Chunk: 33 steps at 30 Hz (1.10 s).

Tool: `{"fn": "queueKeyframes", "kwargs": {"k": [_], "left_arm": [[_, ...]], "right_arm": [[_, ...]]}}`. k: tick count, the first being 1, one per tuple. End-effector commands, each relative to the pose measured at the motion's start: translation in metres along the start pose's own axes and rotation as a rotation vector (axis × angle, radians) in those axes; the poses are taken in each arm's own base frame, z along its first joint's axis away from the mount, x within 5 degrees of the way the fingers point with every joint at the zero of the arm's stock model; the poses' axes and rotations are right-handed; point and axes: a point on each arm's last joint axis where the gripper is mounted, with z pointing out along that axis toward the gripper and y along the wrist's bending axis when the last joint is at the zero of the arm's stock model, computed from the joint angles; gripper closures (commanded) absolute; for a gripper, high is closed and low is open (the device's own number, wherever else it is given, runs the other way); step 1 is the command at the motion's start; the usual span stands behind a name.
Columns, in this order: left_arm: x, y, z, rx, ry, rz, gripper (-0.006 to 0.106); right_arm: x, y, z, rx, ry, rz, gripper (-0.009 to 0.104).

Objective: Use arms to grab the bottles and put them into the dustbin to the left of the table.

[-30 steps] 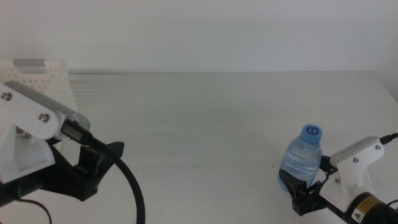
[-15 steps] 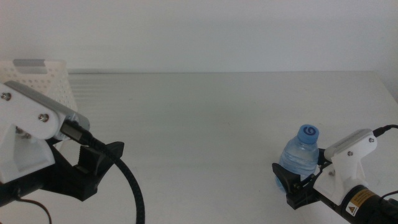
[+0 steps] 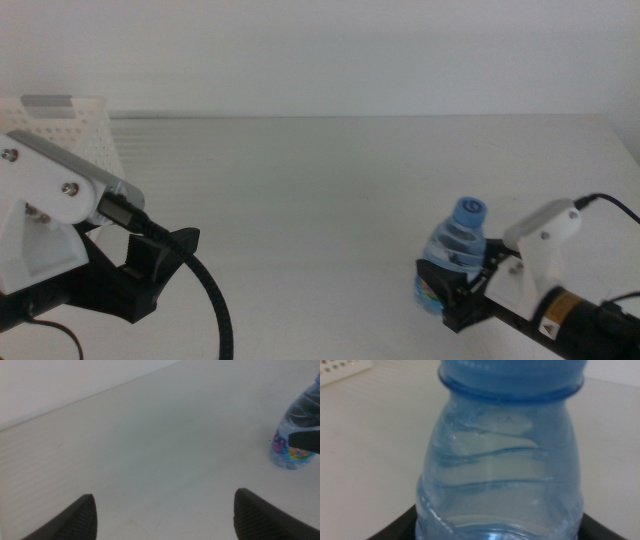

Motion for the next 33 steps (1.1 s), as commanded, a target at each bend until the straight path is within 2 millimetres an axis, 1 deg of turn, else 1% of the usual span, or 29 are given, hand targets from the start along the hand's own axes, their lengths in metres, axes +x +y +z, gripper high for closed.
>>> {"fn": "queueKeyframes", "kwargs": {"k": [1,5,8,13,18,22,27,30,33], "left_arm": [[-0.017,0.001,-0.006,-0.010,-0.113,-0.018,0.010],[-0.017,0.001,-0.006,-0.010,-0.113,-0.018,0.010],[-0.017,0.001,-0.006,-0.010,-0.113,-0.018,0.010],[-0.017,0.001,-0.006,-0.010,-0.113,-0.018,0.010],[-0.017,0.001,-0.006,-0.010,-0.113,-0.018,0.010],[-0.017,0.001,-0.006,-0.010,-0.113,-0.018,0.010],[-0.017,0.001,-0.006,-0.010,-0.113,-0.018,0.010],[-0.017,0.001,-0.006,-0.010,-0.113,-0.018,0.010],[-0.017,0.001,-0.006,-0.010,-0.113,-0.018,0.010]], "right_arm": [[-0.044,0.006,0.006,-0.094,-0.307,-0.017,0.095],[-0.063,0.007,0.028,-0.174,-0.271,-0.013,0.095],[-0.084,0.009,0.048,-0.216,-0.251,-0.029,0.095],[-0.118,0.009,0.080,-0.206,-0.263,-0.029,0.095],[-0.140,0.010,0.114,-0.212,-0.283,-0.045,0.095],[-0.148,0.016,0.141,-0.225,-0.268,-0.078,0.095],[-0.146,0.026,0.169,-0.279,-0.259,-0.089,0.095],[-0.140,0.030,0.181,-0.290,-0.244,-0.100,0.095],[-0.133,0.034,0.184,-0.300,-0.228,-0.102,0.095]]}}
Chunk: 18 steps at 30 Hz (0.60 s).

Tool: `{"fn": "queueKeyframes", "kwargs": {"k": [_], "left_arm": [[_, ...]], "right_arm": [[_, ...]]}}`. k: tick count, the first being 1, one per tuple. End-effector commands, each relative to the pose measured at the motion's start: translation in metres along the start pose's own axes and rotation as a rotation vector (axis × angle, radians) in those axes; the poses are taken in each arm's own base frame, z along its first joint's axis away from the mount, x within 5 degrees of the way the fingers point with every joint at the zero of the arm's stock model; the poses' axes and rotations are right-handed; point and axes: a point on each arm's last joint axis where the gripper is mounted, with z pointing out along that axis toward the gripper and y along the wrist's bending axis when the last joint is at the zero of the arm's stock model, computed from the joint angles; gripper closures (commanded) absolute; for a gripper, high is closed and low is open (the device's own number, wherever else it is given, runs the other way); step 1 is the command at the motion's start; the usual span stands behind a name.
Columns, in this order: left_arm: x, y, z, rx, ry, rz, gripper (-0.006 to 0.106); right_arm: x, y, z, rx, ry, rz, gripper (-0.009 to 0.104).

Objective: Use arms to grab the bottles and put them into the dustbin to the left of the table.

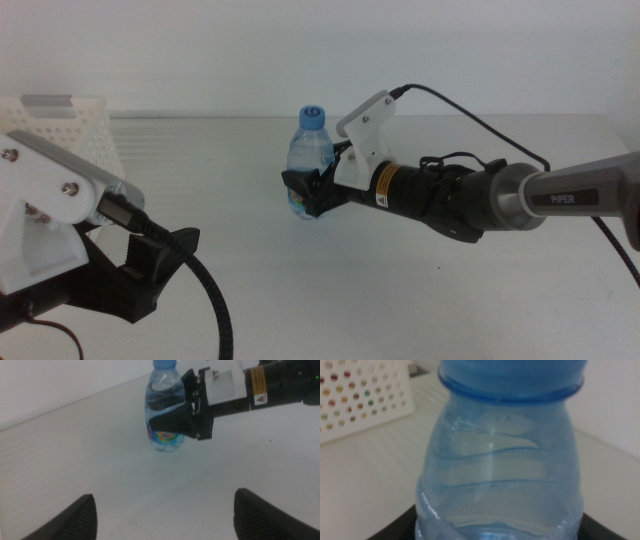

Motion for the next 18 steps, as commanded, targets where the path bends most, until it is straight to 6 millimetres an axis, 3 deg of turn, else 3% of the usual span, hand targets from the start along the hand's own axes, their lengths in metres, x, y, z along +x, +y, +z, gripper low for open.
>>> {"fn": "queueKeyframes", "kwargs": {"k": [1,12,18], "left_arm": [[-0.017,0.001,-0.006,-0.010,-0.113,-0.018,0.010],[-0.017,0.001,-0.006,-0.010,-0.113,-0.018,0.010],[-0.017,0.001,-0.006,-0.010,-0.113,-0.018,0.010]], "right_arm": [[-0.050,0.007,-0.007,-0.045,-0.199,-0.029,0.095],[-0.041,0.013,-0.003,-0.081,-0.162,-0.068,0.095],[-0.032,0.014,0.001,-0.089,-0.147,-0.058,0.089]]}}
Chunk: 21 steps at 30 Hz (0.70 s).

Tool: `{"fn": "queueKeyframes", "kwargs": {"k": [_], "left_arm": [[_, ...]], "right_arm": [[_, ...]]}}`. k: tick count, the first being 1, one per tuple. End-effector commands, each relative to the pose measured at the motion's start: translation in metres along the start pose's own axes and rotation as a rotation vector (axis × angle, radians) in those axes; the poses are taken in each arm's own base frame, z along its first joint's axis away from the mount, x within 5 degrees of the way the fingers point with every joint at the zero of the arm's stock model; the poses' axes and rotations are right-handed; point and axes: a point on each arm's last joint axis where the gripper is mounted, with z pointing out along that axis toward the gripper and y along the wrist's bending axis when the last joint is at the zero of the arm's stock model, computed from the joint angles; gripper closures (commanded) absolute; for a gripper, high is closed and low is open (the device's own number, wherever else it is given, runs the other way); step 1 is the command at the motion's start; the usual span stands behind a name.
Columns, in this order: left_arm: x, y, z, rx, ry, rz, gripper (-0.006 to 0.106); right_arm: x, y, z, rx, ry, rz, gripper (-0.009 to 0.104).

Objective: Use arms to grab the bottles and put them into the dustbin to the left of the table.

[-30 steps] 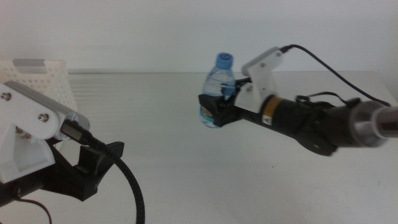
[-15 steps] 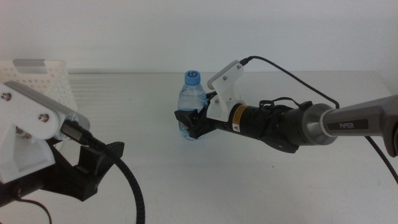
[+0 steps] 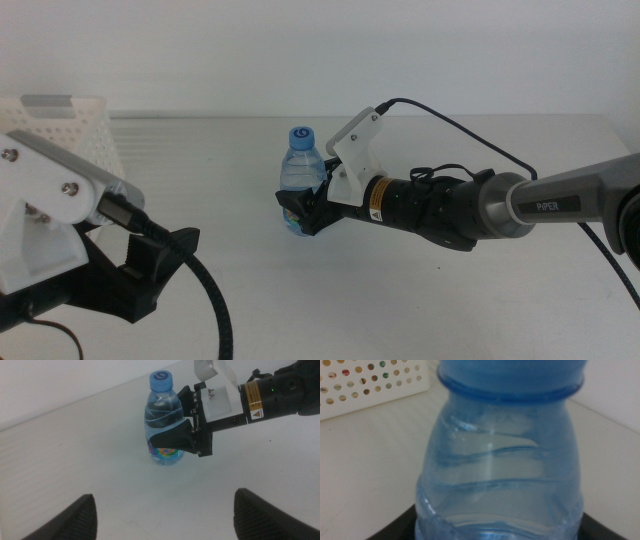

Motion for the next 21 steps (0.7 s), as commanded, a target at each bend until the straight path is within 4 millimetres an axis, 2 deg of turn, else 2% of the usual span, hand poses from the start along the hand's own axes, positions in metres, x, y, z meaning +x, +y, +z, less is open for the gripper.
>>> {"fn": "queueKeyframes", "kwargs": {"k": [1,2,3,4,7,11,16,21], "left_arm": [[-0.017,0.001,-0.006,-0.010,-0.113,-0.018,0.010],[-0.017,0.001,-0.006,-0.010,-0.113,-0.018,0.010],[-0.017,0.001,-0.006,-0.010,-0.113,-0.018,0.010],[-0.017,0.001,-0.006,-0.010,-0.113,-0.018,0.010],[-0.017,0.001,-0.006,-0.010,-0.113,-0.018,0.010],[-0.017,0.001,-0.006,-0.010,-0.113,-0.018,0.010],[-0.018,0.001,-0.006,-0.010,-0.114,-0.018,0.010],[-0.018,0.001,-0.006,-0.010,-0.114,-0.018,0.010]], "right_arm": [[-0.049,0.005,-0.008,-0.034,-0.194,-0.029,0.086],[-0.049,0.005,-0.008,-0.035,-0.194,-0.029,0.083],[-0.049,0.005,-0.008,-0.036,-0.195,-0.029,0.076],[-0.050,0.005,-0.008,-0.036,-0.195,-0.030,0.025],[-0.051,0.007,-0.011,-0.039,-0.203,-0.026,0.009],[-0.053,0.014,-0.027,-0.040,-0.211,-0.018,0.007],[-0.050,0.025,-0.054,-0.025,-0.182,-0.055,0.012],[-0.060,0.036,-0.088,-0.006,-0.187,-0.046,0.016]]}}
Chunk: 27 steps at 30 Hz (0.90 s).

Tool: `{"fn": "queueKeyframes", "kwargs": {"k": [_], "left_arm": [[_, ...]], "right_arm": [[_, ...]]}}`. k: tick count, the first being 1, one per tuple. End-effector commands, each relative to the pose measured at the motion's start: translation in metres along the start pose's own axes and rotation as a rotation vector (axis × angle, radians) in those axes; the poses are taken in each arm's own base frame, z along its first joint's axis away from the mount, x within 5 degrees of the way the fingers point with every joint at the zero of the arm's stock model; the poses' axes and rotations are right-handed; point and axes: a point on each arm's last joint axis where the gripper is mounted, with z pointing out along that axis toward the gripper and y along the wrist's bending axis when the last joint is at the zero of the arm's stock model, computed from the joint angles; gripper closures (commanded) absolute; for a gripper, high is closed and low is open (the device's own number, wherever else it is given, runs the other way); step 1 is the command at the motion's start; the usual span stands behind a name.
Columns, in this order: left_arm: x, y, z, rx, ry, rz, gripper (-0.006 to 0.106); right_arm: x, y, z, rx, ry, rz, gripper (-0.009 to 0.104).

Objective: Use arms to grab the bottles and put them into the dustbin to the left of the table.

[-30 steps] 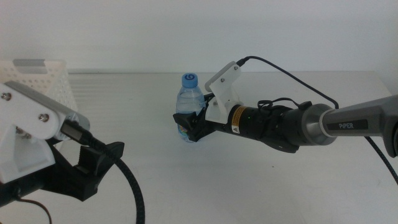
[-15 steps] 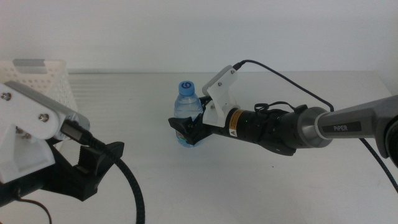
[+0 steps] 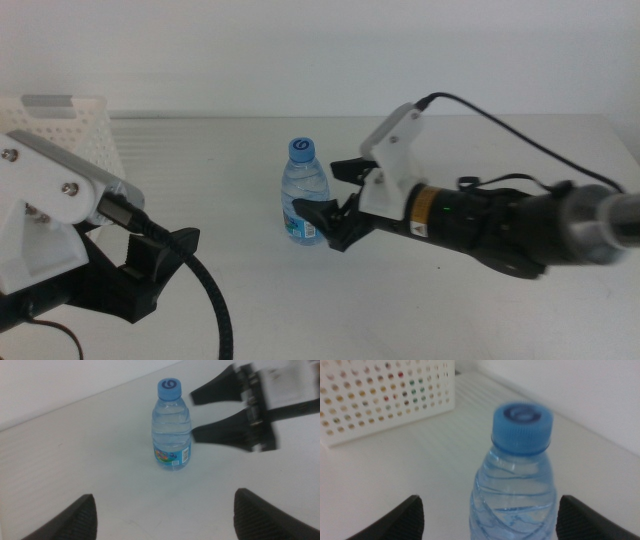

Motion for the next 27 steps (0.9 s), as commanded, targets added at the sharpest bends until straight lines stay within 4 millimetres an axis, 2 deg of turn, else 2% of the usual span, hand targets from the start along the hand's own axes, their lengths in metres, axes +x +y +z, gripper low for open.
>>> {"fn": "queueKeyframes", "kwargs": {"k": [1,7,19,23,27], "left_arm": [[-0.018,0.001,-0.006,-0.010,-0.114,-0.018,0.010],[-0.018,0.001,-0.006,-0.010,-0.114,-0.018,0.010],[-0.018,0.001,-0.006,-0.010,-0.114,-0.018,0.010],[-0.018,0.001,-0.006,-0.010,-0.114,-0.018,0.010],[-0.018,0.001,-0.006,-0.010,-0.114,-0.019,0.010]], "right_arm": [[-0.041,0.008,-0.023,0.006,-0.154,-0.022,0.016],[-0.061,0.017,-0.072,0.108,-0.161,0.033,0.016],[-0.101,0.029,-0.171,0.381,-0.028,0.066,0.018],[-0.109,0.038,-0.203,0.418,0.022,0.029,0.019],[-0.116,0.050,-0.232,0.424,-0.017,0.037,0.019]]}}
